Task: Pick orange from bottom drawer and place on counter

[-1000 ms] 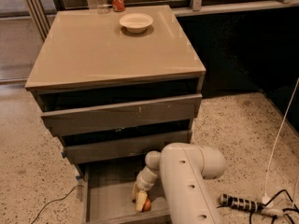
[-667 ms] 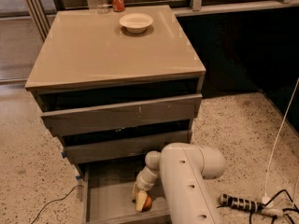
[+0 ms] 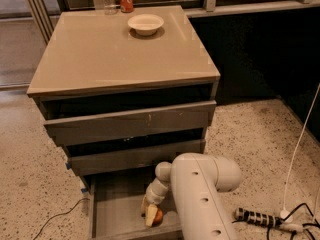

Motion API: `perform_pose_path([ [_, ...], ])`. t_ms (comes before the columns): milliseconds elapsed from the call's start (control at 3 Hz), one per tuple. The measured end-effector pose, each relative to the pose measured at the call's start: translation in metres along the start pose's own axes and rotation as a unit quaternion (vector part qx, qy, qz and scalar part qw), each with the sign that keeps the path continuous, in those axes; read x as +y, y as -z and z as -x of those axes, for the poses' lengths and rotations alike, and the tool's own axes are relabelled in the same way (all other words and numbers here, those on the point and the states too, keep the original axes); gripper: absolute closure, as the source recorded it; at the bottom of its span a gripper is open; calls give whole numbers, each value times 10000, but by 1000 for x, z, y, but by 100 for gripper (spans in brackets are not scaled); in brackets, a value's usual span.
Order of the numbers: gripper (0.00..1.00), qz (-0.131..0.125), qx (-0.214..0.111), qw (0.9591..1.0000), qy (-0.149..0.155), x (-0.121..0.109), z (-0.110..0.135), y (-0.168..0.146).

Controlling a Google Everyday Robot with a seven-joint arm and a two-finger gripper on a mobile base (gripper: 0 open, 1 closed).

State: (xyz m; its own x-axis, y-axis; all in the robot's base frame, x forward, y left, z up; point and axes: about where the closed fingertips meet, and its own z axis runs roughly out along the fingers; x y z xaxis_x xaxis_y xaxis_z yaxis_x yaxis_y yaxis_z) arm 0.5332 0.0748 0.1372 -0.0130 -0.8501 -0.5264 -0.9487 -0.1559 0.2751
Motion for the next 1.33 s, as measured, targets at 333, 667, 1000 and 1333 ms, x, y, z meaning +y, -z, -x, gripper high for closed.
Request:
perform_pose_path([
  [333, 15, 0, 0, 10000, 0, 0, 0, 0],
  [667, 0, 2, 0, 10000, 0, 0, 0, 0],
  [1000, 0, 18, -5, 10000, -15, 1, -1, -2],
  [1333, 0, -178, 69, 9998, 33, 0, 7, 14],
])
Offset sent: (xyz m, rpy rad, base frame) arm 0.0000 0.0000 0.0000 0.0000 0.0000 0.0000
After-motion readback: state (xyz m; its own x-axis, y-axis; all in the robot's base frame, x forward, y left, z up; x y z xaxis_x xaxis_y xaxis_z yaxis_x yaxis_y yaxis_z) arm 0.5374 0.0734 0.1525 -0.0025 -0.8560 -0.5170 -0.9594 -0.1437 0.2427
